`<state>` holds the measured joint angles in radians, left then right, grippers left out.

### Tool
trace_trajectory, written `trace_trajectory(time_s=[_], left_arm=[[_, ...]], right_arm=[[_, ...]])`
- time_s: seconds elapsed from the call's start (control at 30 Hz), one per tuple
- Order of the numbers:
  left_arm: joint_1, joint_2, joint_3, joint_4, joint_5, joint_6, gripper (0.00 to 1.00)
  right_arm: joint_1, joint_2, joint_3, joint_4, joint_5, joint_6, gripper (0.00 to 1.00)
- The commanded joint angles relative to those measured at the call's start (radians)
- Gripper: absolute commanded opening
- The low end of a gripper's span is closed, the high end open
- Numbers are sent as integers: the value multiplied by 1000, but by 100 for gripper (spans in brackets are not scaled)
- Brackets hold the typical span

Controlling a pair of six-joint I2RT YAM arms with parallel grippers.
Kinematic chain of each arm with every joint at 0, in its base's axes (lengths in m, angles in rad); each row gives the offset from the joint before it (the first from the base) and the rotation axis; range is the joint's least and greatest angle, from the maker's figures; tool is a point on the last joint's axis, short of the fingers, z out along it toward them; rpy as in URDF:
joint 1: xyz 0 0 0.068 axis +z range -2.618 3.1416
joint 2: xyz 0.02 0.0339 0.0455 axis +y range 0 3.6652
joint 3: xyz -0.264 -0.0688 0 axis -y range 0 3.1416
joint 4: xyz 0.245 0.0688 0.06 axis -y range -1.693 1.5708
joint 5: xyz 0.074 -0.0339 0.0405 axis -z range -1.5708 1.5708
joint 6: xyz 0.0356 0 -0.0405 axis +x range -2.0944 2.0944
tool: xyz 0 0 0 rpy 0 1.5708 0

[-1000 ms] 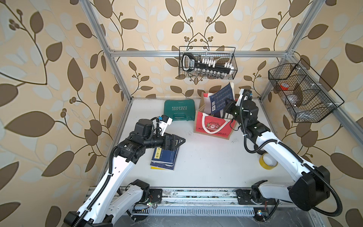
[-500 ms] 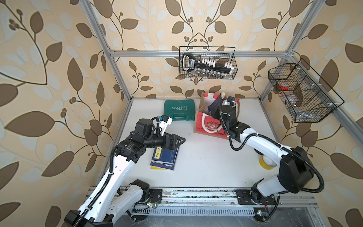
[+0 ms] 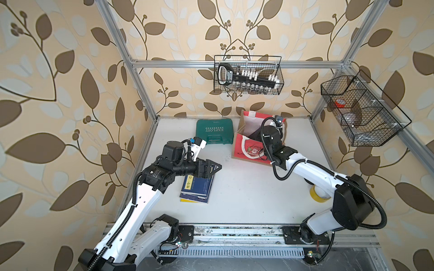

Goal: Put the books into the canvas bag
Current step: Place the book in the canvas bag.

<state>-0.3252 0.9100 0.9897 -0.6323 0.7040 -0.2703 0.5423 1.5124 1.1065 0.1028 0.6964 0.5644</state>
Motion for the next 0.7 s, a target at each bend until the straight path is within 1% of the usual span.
trace_trajectory(time_s=[0.0,0.1,0.17,0.2,0.27,0.3,0.33,0.5,0.6,0.67], left_arm=[[14,0,38,9,15,0,99],[18,1,34,8,0,-4,99],[21,5,35,6,-21,-10,99],[24,9,34,3,-33,-13,99],[33,30,38,-8,-57,-20,99],[39,43,40,-12,-66,-26,99],[48,57,41,-16,-78,-34,99],[109,138,31,-31,-124,-93,99],[140,171,9,-33,-179,-143,99],[164,186,-18,-32,-223,-184,99]], right_arm=[[1,-49,4,9,35,-35,50],[4,-100,-6,45,19,-95,67],[7,-131,-1,63,-33,-160,80],[9,-139,9,52,-53,-179,83],[20,-158,30,32,-112,-234,97],[27,-168,38,18,-138,-250,99],[38,-176,44,3,-159,-265,99],[65,-224,52,-82,-410,-307,99],[131,-246,41,-123,-535,-344,99],[177,-243,35,-152,-618,-343,99]])
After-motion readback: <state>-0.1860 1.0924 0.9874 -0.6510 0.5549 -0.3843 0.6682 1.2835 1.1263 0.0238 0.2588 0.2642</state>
